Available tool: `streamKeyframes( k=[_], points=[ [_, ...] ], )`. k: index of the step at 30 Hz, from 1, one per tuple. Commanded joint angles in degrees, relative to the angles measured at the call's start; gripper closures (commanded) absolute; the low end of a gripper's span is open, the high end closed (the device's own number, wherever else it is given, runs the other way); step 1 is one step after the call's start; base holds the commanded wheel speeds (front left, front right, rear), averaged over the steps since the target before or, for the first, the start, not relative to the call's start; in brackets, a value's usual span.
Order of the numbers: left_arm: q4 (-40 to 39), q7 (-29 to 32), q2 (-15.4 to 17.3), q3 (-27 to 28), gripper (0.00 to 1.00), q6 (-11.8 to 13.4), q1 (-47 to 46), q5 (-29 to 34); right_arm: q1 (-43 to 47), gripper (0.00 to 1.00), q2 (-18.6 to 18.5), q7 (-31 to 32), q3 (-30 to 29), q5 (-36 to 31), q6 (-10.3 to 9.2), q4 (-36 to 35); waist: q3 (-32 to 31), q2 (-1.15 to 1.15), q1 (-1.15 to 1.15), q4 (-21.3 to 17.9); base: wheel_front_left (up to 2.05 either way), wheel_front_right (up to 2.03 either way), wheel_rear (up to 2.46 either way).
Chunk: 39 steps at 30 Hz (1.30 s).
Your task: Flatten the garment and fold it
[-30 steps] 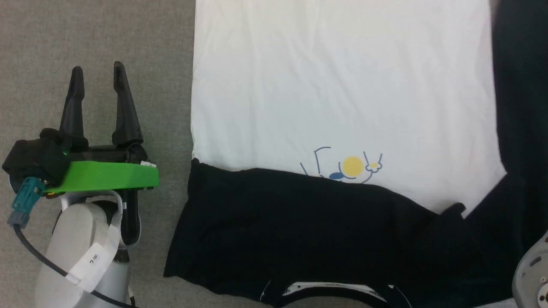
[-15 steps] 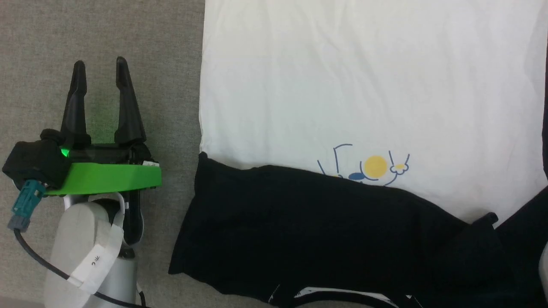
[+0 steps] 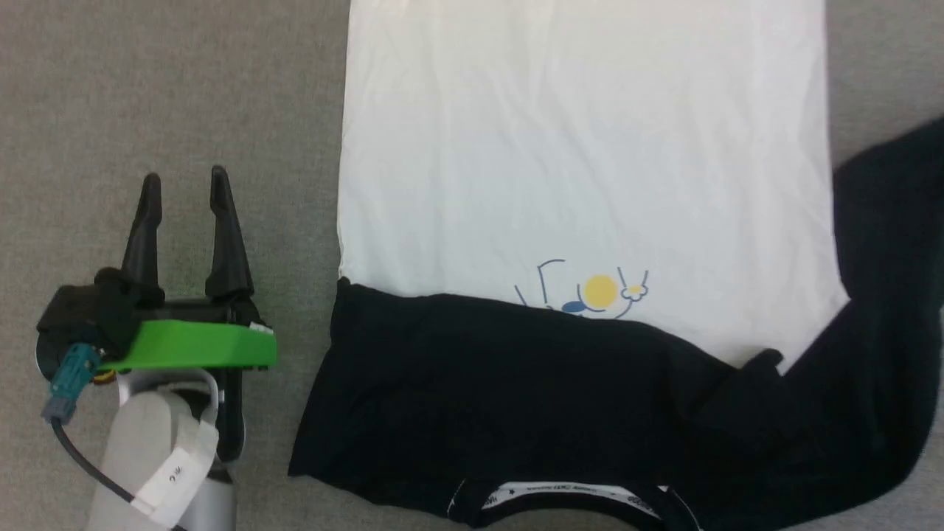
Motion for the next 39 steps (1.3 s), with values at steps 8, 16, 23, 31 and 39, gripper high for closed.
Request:
streamKeyframes(
  k=[8, 16, 23, 31, 39],
  points=[
    [1.1, -0.3, -0.5, 0.4, 0.00, -0.5, 5.2, 0.9, 13.5, 1.00, 0.4, 0.8, -5.3, 3.1, -0.09, -13.9, -12.1, 0.00, 0.00, -6.8, 0.00, 0.00, 0.00],
    [1.6, -0.1, -0.7, -0.3, 0.00, -0.6, 7.6, 0.6, 19.4, 1.00, 0.5, 1.9, -8.6, 2.9, -0.09, -17.6, -15.6, 0.00, 0.00, -7.2, 0.00, 0.00, 0.00],
    [2.4, -0.2, -0.7, -0.8, 0.00, -0.7, 8.1, 0.2, 23.2, 1.00, 2.5, 3.4, -1.6, 5.3, -0.09, -28.1, -16.6, 0.00, 0.00, -6.2, 0.00, 0.00, 0.00],
    [2.7, 0.1, -0.8, -1.8, 0.00, -0.7, 7.7, 0.0, 26.6, 1.00, 2.9, 8.7, 18.2, 5.0, -0.09, -39.4, -17.0, 0.00, 0.00, -5.1, 0.00, 0.00, 0.00],
    [3.1, 0.1, -0.6, -2.2, 0.00, -0.5, 7.4, -0.3, 22.5, 1.00, 1.4, 10.8, 46.8, 3.7, -0.09, -37.2, -16.7, 0.00, 0.00, -5.0, 0.00, 0.00, 0.00]
  ],
)
